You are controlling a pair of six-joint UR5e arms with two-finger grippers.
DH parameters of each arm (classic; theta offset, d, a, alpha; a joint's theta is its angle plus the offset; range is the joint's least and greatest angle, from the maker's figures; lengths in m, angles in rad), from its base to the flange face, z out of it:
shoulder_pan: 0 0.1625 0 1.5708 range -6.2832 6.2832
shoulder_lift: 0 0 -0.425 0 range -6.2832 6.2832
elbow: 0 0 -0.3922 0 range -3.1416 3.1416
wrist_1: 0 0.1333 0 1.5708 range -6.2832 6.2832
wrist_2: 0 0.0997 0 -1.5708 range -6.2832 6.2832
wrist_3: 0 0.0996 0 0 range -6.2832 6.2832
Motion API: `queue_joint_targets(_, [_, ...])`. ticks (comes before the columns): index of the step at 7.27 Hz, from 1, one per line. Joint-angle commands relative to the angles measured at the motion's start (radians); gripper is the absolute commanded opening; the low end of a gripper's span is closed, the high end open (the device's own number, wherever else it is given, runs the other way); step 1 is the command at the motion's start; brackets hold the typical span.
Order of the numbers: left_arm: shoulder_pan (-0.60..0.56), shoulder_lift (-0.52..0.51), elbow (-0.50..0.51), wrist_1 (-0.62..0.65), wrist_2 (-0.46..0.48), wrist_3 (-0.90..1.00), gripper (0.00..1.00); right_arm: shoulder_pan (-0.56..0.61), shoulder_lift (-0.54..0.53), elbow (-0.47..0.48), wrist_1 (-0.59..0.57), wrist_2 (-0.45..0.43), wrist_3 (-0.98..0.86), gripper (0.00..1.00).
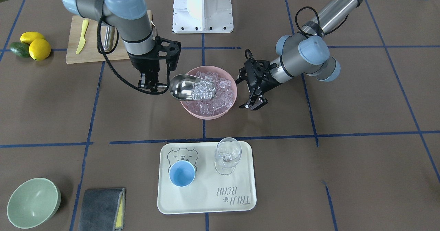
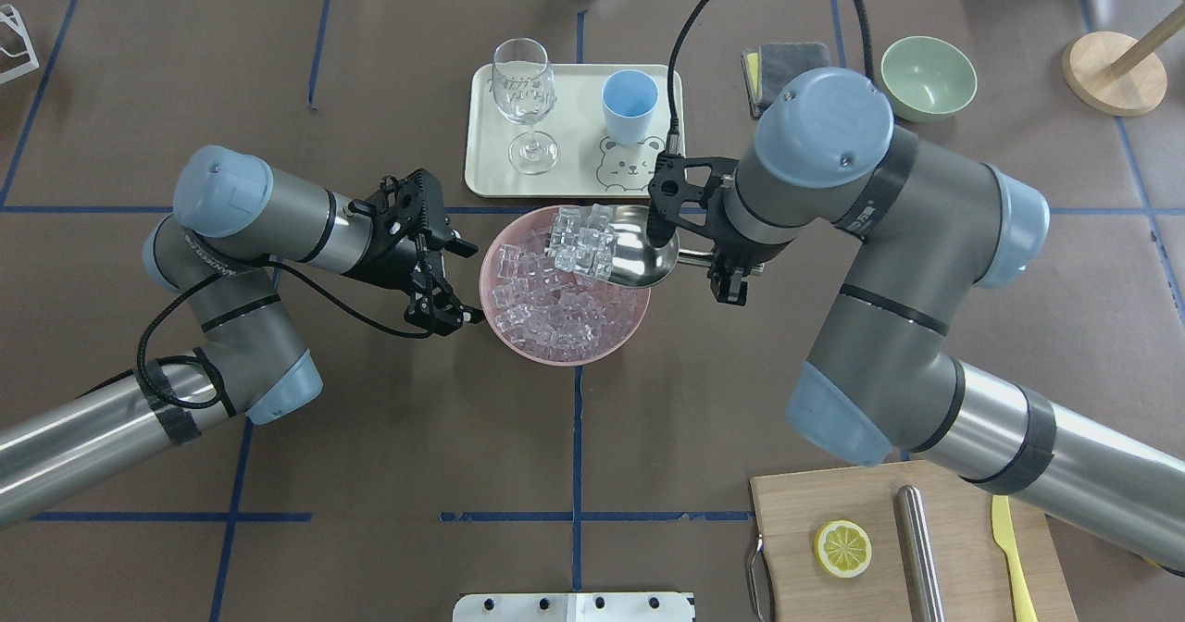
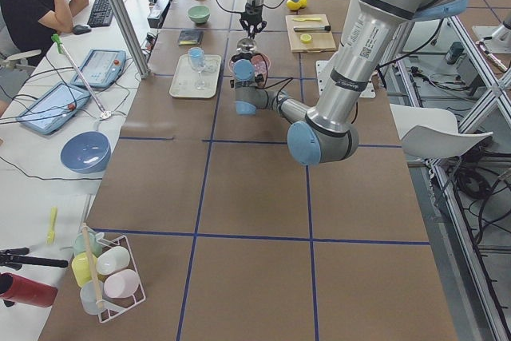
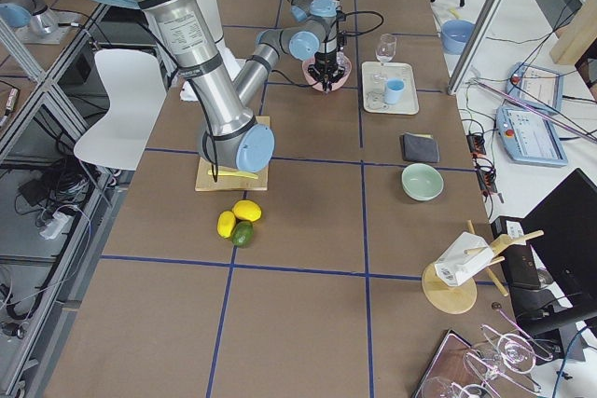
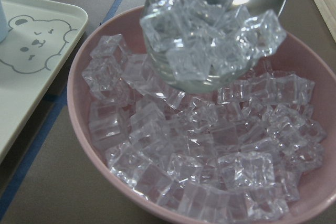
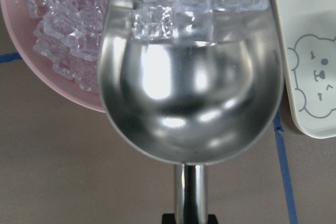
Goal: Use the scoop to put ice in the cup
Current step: 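Drag the scoop through the ice cubes and lift it out full with the right gripper, then carry the full scoop toward the blue cup while the left arm withdraws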
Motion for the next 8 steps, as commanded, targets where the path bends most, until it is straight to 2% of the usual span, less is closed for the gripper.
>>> queue_joint_targets(1, [-0.026,0.036,-0.045,0.053,-0.005,0.002,1.0,0.087,-0.043,0.002,0.092,0.137,0.006,0.0])
queue_joint_targets(2, [-0.038,0.049,-0.051,0.055,-0.005,0.002,1.0,0.131,-0.044,0.002,0.096,0.202,0.017,0.0])
queue_joint_targets(3, [-0.055,0.062,-0.057,0.056,-0.005,0.002,1.0,0.158,-0.042,0.002,0.094,0.225,0.022,0.0])
queue_joint_targets(5, [-0.122,0.111,-0.103,0.112,-0.005,0.002,1.0,0.195,-0.041,0.001,0.064,0.24,0.116,0.0])
queue_joint_targets(7, [-0.205,0.138,-0.132,0.226,-0.008,0.004,1.0,0.228,-0.028,0.001,-0.037,0.245,0.132,0.0])
queue_joint_targets(8, [-0.26,0.169,-0.146,0.252,-0.041,0.004,1.0,0.238,-0.028,-0.004,-0.06,0.241,0.167,0.0])
